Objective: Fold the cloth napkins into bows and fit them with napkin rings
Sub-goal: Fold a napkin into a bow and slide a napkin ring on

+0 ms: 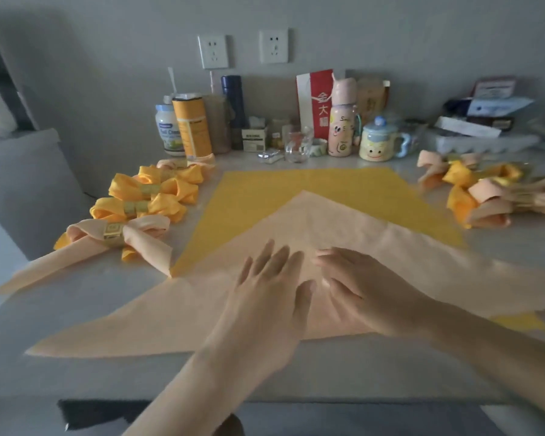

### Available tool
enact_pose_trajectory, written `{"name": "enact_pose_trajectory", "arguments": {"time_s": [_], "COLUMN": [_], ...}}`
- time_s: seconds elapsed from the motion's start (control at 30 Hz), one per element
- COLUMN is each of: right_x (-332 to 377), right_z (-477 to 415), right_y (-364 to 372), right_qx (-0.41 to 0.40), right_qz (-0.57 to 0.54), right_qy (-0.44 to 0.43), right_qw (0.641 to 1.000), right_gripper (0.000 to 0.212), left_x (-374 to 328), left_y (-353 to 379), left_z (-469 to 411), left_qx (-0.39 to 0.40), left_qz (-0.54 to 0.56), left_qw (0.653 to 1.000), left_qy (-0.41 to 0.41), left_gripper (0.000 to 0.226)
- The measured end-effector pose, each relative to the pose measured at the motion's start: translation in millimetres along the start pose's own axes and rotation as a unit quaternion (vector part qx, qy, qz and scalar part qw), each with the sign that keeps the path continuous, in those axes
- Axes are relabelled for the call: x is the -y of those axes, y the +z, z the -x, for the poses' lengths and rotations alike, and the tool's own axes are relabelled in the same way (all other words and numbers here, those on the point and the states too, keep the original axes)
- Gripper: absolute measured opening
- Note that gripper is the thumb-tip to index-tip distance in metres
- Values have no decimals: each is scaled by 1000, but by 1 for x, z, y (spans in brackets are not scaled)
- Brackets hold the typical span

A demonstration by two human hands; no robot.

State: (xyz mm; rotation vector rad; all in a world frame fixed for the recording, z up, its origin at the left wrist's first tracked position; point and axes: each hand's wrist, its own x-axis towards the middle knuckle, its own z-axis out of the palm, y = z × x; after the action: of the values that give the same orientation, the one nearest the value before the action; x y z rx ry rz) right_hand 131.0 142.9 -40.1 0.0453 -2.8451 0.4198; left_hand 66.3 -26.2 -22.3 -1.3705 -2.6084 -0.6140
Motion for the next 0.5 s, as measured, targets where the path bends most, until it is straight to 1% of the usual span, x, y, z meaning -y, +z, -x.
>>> {"name": "enact_pose_trajectory", "arguments": {"time_s": [0.07, 0.1, 0.17, 0.2, 0.27, 0.33, 0.37, 0.4, 0.5], "right_x": [-10, -14, -30, -28, -33, -36, -34, -40, -55], "right_z": [9, 11, 22, 18, 22, 23, 20, 26, 37], "right_y": [0, 2, 4, 8, 7, 6, 7, 3, -8], "right_qx": [39, 54, 74, 69, 59, 69, 85, 110, 152], "right_qz": [-2, -5, 0, 10, 23, 29, 31, 42, 71], "right_qy": [23, 28, 21, 5, 16, 27, 28, 41, 77], "right_qw": [999, 998, 997, 998, 998, 997, 995, 992, 983], "right_gripper": [43, 44, 54, 56, 50, 49, 50, 51, 60], "left_x": [-11, -15, -29, -23, -24, -22, -16, -21, -24], "left_y": [16, 24, 49, 50, 64, 69, 66, 70, 69], "left_z": [-20, -27, -34, -30, -26, -24, -23, -26, -28], "left_qx": [44, 64, 101, 103, 102, 98, 97, 115, 133], "left_qz": [-5, -19, -31, -35, -39, -57, -68, -70, -107], "left_qw": [999, 997, 992, 992, 992, 992, 992, 990, 985], "left_qy": [24, 41, 68, 60, 62, 52, 41, 31, 7], "left_gripper": [49, 53, 57, 58, 64, 83, 89, 93, 127]}}
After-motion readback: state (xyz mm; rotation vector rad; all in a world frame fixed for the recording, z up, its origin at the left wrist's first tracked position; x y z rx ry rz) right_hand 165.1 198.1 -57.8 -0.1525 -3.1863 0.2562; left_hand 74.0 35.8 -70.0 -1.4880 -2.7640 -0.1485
